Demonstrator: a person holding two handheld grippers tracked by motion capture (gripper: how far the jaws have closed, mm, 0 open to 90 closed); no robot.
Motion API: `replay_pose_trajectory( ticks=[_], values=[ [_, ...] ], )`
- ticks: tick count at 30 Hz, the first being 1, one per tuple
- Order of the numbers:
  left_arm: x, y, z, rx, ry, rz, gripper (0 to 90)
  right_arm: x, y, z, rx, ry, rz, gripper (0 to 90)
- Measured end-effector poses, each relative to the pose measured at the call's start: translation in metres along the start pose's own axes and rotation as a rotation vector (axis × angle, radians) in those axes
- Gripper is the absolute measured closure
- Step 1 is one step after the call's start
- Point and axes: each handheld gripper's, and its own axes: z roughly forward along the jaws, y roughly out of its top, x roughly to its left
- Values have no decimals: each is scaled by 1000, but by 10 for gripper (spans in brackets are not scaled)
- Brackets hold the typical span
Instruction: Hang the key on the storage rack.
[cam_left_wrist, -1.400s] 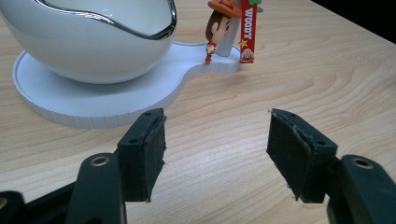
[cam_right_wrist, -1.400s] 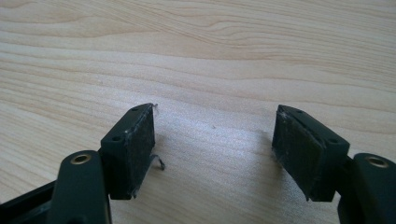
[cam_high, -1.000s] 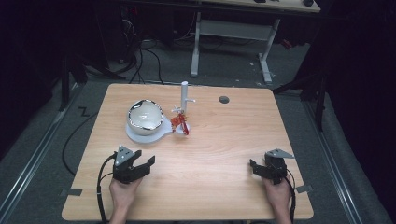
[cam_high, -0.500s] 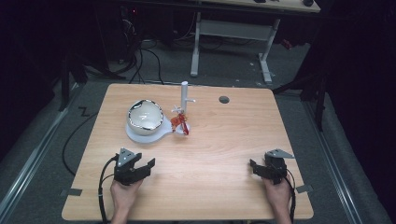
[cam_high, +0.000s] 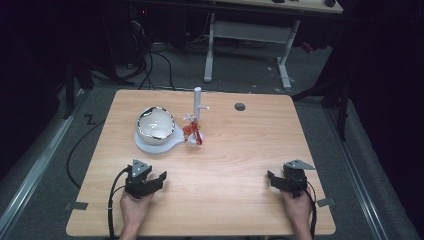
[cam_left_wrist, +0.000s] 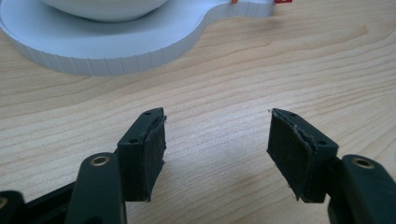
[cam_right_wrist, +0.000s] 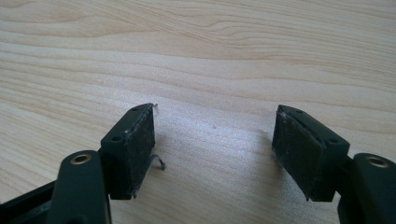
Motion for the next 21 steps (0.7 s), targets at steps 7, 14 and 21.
replay_pose_trajectory(
  ticks=[7,14,21],
  values=[
    [-1,0,4,10,28,1,370,0,0,0,0,0,-1,304],
    [-6,2,10,72,69,42,335,0,0,0,0,0,0,303],
    [-9,2,11,83,92,56,305,0,0,0,0,0,0,303]
  ],
)
